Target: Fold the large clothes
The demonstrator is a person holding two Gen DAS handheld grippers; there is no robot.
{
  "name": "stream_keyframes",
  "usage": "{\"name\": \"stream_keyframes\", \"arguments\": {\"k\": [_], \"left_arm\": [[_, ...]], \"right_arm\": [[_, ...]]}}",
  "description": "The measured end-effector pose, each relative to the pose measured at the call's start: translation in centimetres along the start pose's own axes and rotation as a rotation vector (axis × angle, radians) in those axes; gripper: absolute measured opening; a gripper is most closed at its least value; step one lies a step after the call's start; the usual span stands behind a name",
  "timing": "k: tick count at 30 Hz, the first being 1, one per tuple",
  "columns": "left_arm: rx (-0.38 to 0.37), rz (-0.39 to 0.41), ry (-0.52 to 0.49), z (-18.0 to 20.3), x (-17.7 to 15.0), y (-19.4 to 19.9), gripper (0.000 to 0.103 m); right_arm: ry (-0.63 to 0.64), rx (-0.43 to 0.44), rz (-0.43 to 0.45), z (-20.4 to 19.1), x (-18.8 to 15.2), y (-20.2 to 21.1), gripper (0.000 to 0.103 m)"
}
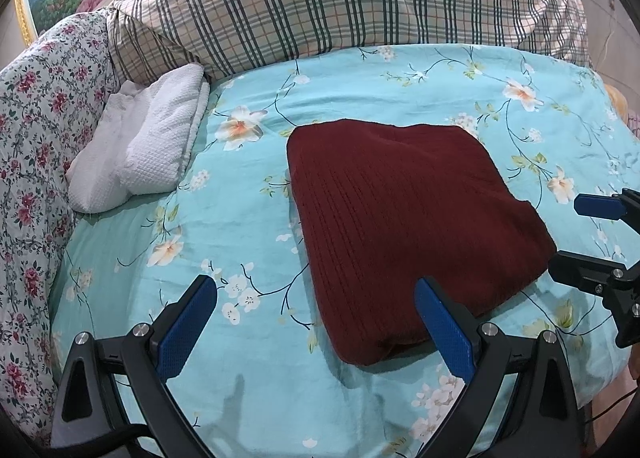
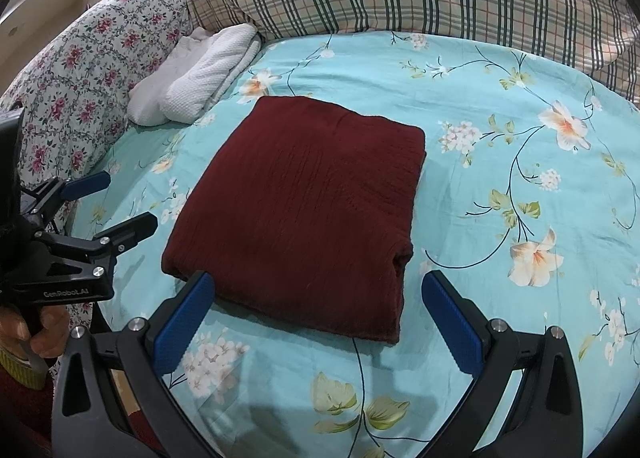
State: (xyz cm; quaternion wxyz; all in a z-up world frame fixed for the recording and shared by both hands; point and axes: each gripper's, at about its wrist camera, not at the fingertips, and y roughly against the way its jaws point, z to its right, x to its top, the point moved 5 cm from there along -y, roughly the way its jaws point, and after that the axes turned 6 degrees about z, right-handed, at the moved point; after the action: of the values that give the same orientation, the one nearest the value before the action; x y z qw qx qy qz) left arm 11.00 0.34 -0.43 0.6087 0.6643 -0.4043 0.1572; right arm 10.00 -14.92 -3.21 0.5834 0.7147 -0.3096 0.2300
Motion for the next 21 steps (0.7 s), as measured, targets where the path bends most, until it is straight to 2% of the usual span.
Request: {"name": "stream_keyframes", "arguments": {"k": [21], "left_arm": [[-0.003, -0.016, 0.006, -0.13, 0.32, -0.84, 0.1]], "right_arm": [[-0.016, 0.0, -0.005, 0.49, 0.3, -0.4, 0.103]]}}
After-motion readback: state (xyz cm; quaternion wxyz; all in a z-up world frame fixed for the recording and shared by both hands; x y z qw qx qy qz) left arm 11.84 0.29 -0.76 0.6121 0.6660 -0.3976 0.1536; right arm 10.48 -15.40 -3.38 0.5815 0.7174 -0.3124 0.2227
